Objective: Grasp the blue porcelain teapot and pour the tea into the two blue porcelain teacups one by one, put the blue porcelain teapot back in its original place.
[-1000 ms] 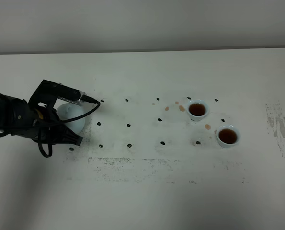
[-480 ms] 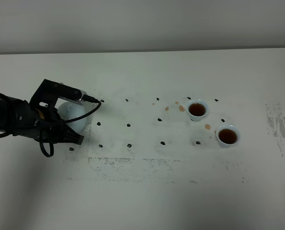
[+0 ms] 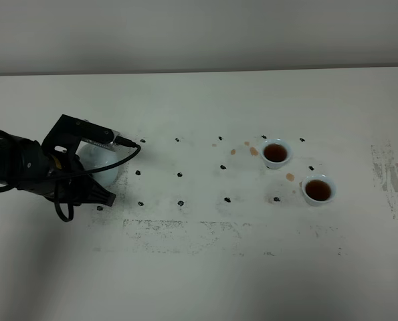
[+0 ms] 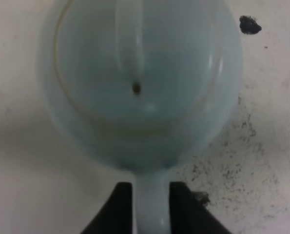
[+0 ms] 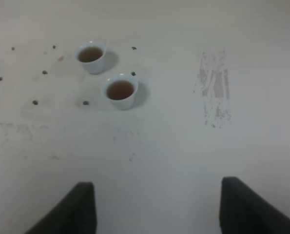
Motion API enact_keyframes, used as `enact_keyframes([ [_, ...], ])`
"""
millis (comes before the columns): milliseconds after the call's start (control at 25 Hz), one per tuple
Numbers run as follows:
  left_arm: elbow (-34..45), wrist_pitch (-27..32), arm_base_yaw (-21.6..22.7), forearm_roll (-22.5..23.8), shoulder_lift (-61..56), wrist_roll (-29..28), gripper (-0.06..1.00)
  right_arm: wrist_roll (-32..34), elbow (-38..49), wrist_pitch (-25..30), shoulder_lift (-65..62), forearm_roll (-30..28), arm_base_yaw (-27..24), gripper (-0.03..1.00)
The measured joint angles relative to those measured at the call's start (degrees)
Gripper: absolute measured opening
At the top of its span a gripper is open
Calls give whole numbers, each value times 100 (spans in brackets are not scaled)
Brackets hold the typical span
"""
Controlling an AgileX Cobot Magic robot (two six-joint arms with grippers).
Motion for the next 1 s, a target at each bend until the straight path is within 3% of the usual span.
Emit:
enact_keyframes([
  [320,0,207,0,-10,0,-52,43,0,0,0,0,0,0,52],
  [520,0,843,0,-71,-43,-517,49,0,0,0,0,0,0,52],
  [600,0,1152,0,-290,-203,-590,50,0,0,0,0,0,0,52],
  [880,5,2225,26,-852,-1866,-303,50,0,0,0,0,0,0,52],
  [1000,129,2524,381,-962,-2948,-197,50,0,0,0,0,0,0,52],
])
